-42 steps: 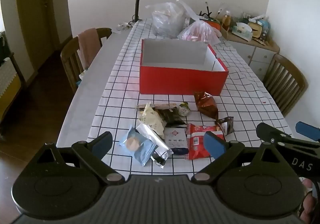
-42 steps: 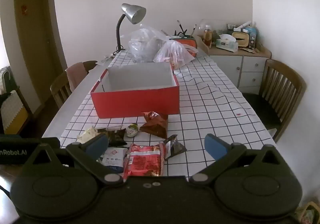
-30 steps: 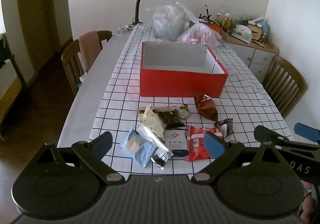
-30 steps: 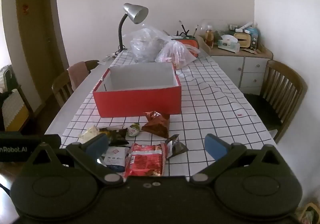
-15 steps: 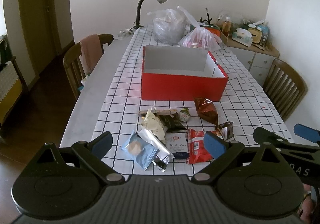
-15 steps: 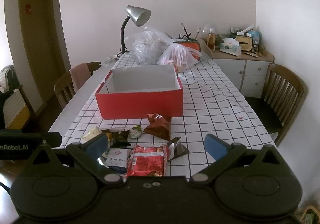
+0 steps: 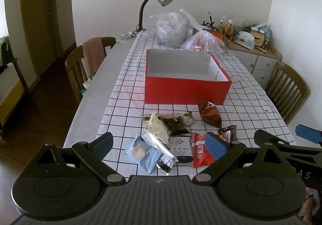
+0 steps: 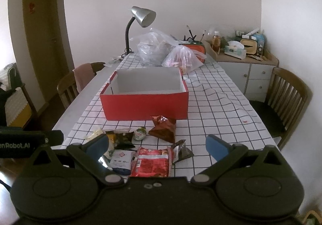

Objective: Organize snacks

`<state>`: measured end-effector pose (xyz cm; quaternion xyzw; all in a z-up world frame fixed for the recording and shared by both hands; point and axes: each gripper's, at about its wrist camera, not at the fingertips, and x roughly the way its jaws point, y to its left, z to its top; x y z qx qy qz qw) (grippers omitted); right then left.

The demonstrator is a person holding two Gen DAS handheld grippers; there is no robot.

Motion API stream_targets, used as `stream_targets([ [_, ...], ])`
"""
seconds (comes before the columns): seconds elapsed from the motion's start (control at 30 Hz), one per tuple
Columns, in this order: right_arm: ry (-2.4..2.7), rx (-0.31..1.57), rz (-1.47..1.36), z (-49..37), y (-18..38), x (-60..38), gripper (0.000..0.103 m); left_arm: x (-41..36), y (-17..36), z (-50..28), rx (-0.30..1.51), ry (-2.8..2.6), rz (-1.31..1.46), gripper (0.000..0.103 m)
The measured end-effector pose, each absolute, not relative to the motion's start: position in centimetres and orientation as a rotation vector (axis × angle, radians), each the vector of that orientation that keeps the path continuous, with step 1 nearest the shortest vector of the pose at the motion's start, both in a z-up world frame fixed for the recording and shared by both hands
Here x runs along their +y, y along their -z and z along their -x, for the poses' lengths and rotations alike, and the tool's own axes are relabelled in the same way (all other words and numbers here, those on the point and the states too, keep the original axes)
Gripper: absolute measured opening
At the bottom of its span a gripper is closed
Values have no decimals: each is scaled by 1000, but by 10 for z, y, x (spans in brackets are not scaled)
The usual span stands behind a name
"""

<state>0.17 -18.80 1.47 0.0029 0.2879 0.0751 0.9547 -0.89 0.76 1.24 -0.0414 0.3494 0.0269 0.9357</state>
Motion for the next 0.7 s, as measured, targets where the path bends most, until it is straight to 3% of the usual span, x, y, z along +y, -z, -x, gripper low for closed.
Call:
stream_targets([
  [0.7,-181,575,11,-1,-21,-175,103,17,-16,10,709,-60,96,98],
])
